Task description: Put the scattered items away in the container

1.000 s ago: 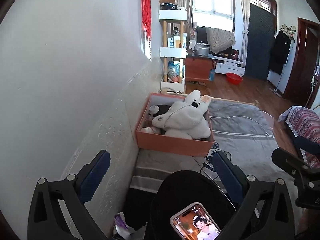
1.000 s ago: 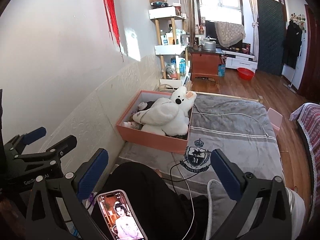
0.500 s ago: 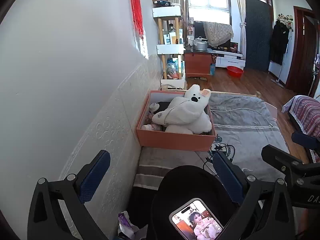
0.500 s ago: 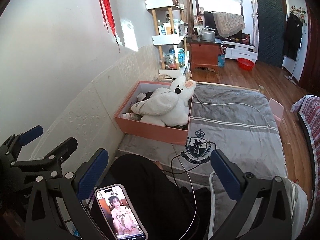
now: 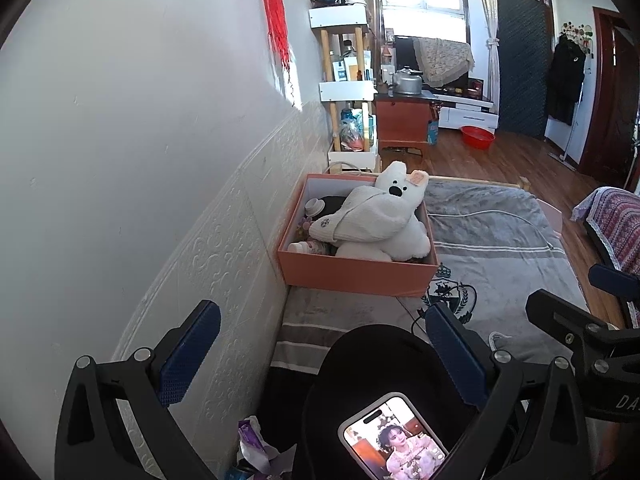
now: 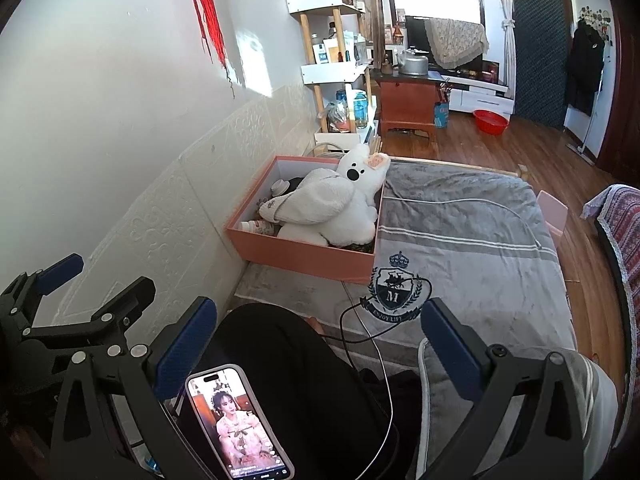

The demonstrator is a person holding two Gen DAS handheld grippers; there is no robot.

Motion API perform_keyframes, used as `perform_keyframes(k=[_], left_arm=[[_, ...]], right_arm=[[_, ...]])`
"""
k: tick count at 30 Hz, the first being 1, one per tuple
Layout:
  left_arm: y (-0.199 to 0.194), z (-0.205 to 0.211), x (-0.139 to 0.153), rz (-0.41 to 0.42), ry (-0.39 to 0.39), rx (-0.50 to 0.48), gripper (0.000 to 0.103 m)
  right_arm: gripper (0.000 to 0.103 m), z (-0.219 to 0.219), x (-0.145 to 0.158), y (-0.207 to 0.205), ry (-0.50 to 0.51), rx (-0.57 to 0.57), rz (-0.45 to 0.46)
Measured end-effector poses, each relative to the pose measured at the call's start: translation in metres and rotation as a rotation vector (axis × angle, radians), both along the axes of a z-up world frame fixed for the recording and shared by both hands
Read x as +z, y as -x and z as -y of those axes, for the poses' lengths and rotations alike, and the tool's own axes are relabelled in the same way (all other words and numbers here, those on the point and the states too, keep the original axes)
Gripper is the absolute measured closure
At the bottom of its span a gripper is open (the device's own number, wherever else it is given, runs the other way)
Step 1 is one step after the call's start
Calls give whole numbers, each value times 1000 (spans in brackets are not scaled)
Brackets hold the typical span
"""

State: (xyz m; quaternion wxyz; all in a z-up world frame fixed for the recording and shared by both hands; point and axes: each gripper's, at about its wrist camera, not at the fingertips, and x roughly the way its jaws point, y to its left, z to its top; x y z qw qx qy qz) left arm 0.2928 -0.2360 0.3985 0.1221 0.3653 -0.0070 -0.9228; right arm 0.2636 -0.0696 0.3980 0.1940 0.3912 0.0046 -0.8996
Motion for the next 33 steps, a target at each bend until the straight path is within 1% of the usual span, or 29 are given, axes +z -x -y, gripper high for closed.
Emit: perform_keyframes(k=[14, 33], left_arm=[[-3, 5, -4, -3, 2, 24, 0], [-5, 10, -2, -20, 7, 46, 0]], right_arm=[[1, 4, -4, -1, -9, 4, 7], [1, 5, -7, -3, -14, 22, 14]])
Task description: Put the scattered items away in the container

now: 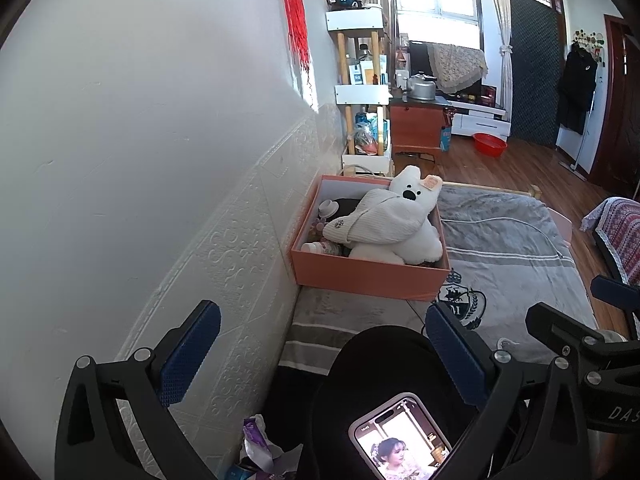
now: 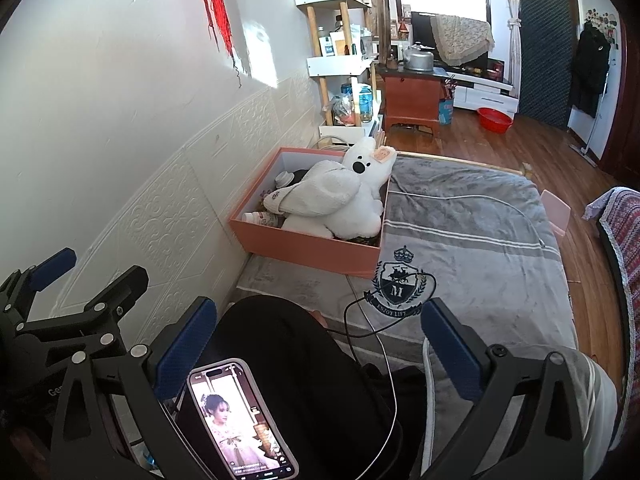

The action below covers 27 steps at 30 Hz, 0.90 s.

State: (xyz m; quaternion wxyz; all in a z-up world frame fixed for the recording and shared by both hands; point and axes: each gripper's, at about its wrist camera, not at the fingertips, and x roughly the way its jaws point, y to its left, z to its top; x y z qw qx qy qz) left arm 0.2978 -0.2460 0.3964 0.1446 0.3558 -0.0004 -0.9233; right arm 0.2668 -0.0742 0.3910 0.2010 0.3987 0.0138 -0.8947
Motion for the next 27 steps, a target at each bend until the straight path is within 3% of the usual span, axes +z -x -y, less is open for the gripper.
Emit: perform_keyframes(k=[27], left_arm=[[1, 2, 2, 1, 15, 6, 0]], right_arm=[[1, 1, -2, 0, -2, 5, 10]])
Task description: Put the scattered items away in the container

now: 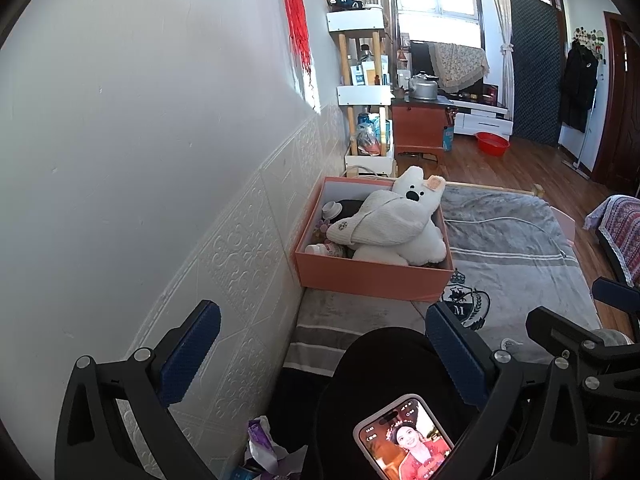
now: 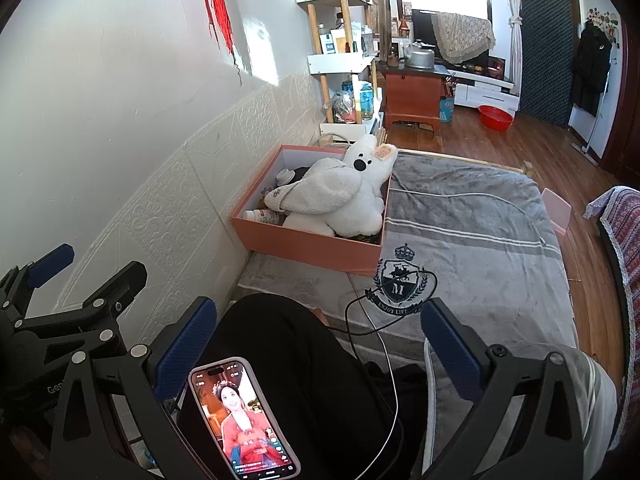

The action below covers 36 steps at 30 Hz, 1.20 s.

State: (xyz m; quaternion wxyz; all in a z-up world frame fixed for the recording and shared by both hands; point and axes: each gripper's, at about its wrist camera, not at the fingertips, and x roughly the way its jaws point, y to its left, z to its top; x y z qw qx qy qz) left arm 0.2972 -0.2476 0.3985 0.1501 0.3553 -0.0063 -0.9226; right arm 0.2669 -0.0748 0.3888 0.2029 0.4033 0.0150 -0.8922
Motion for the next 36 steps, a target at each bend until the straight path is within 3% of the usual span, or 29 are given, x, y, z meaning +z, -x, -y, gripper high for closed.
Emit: perform_keyframes(k=[36], left_arm=[[-3, 6, -8, 13, -4, 14, 0]], right_arm=[[1, -5, -5, -1, 0, 18, 23]])
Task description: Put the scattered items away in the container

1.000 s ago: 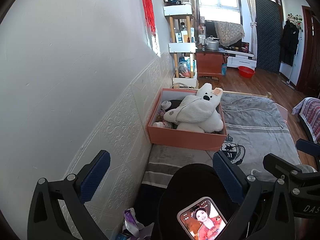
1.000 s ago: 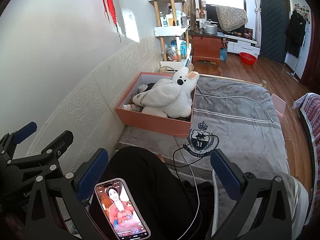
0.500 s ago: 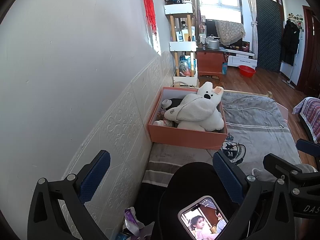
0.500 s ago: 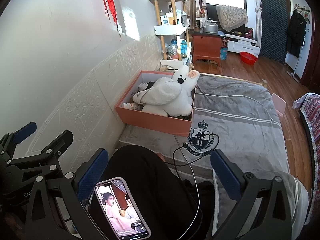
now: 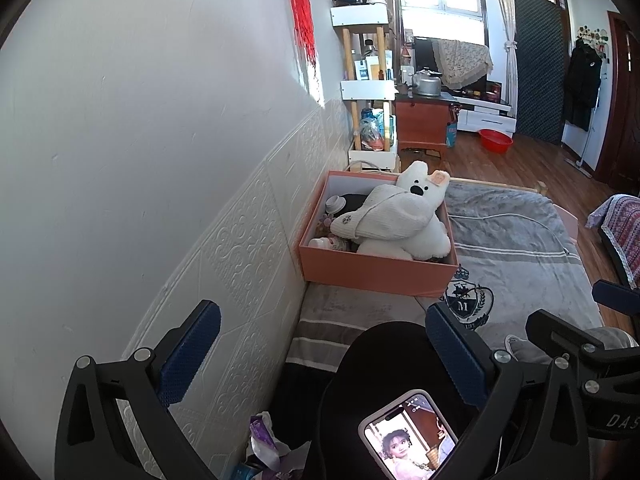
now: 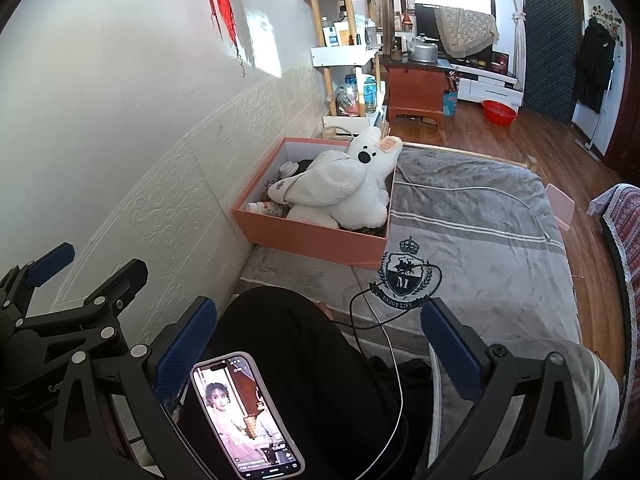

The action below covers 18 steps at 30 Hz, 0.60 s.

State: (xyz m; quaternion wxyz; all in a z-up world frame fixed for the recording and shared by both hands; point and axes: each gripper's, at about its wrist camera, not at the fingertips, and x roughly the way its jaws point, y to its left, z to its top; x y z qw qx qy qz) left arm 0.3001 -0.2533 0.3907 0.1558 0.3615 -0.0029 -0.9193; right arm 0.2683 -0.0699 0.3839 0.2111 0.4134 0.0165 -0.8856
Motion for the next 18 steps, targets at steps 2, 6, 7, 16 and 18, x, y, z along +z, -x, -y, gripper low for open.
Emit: perform_keyframes(k=[2, 6, 7, 16, 18], left_arm=[[0, 0, 0, 1, 0, 1, 0], [-1, 0, -1, 4, 4, 8, 0], [-1, 0, -1, 4, 6, 9, 0], [-1, 0, -2, 5, 18, 15, 0], [-2, -1, -1, 6, 24, 24, 0]], right_arm=[[1, 0, 0, 0, 0, 1, 1], [1, 1, 0, 0, -2, 2, 2], [1, 1, 0, -1, -3, 3, 2], [1, 1, 0, -1, -8, 9, 3], [1, 1, -1, 0, -8, 13, 3]])
